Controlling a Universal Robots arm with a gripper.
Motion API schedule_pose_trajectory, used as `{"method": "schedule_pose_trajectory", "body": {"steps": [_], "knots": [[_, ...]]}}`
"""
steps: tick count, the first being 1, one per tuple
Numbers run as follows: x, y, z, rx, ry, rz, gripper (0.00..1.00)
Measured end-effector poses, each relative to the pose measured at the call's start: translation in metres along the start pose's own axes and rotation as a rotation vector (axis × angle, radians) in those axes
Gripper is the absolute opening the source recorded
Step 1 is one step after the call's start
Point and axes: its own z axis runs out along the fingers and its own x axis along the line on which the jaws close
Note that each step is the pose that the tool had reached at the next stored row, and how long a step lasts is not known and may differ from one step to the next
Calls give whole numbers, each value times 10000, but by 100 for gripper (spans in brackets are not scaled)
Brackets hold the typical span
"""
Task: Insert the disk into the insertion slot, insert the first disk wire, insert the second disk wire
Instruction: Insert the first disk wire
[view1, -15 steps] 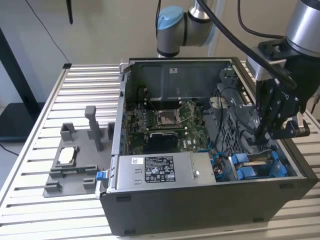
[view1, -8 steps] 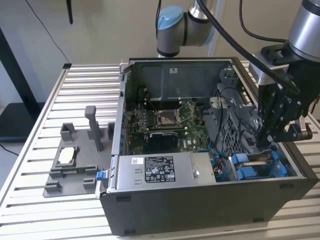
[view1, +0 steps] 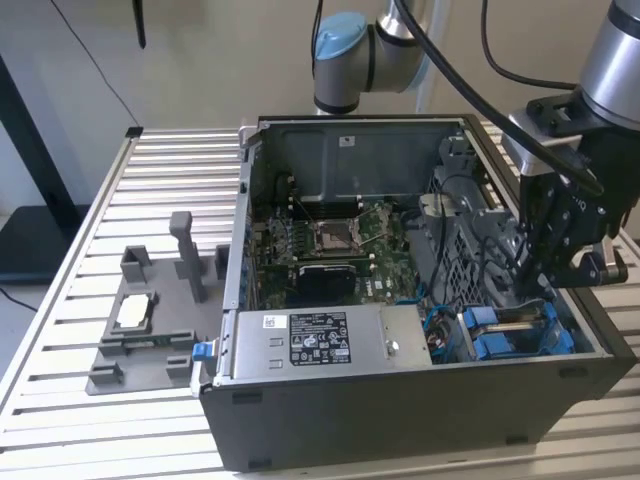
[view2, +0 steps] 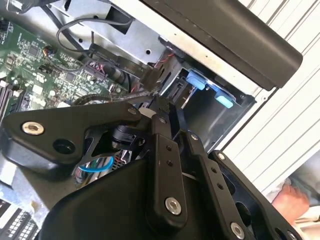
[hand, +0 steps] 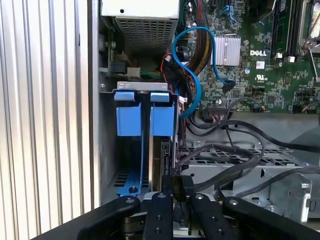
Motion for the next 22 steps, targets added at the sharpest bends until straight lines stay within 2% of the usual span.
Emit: {"method": "schedule_pose_trajectory", "body": {"steps": [8,22], "knots": [[1,-12,9,0,2,1,19],[41,-28,97,0,0,3,19]]}}
